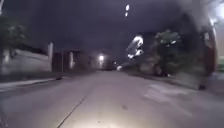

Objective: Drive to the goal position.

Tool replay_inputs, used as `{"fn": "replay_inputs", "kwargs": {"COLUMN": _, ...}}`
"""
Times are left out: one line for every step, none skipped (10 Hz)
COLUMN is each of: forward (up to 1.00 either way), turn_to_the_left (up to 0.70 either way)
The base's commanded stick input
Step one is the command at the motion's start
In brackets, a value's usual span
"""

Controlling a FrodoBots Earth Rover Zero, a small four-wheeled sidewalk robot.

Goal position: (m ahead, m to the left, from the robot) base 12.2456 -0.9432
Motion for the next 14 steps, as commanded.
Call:
{"fn": "replay_inputs", "kwargs": {"forward": 0.7, "turn_to_the_left": 0.0}}
{"fn": "replay_inputs", "kwargs": {"forward": 0.7, "turn_to_the_left": 0.0}}
{"fn": "replay_inputs", "kwargs": {"forward": 0.7, "turn_to_the_left": 0.0}}
{"fn": "replay_inputs", "kwargs": {"forward": 0.7, "turn_to_the_left": 0.0}}
{"fn": "replay_inputs", "kwargs": {"forward": 0.7, "turn_to_the_left": 0.0}}
{"fn": "replay_inputs", "kwargs": {"forward": 0.7, "turn_to_the_left": -0.09}}
{"fn": "replay_inputs", "kwargs": {"forward": 0.7, "turn_to_the_left": -0.22}}
{"fn": "replay_inputs", "kwargs": {"forward": 0.7, "turn_to_the_left": -0.35}}
{"fn": "replay_inputs", "kwargs": {"forward": 0.7, "turn_to_the_left": -0.35}}
{"fn": "replay_inputs", "kwargs": {"forward": 0.7, "turn_to_the_left": -0.35}}
{"fn": "replay_inputs", "kwargs": {"forward": 0.7, "turn_to_the_left": -0.35}}
{"fn": "replay_inputs", "kwargs": {"forward": 0.7, "turn_to_the_left": -0.27}}
{"fn": "replay_inputs", "kwargs": {"forward": 0.7, "turn_to_the_left": -0.06}}
{"fn": "replay_inputs", "kwargs": {"forward": 0.7, "turn_to_the_left": 0.0}}
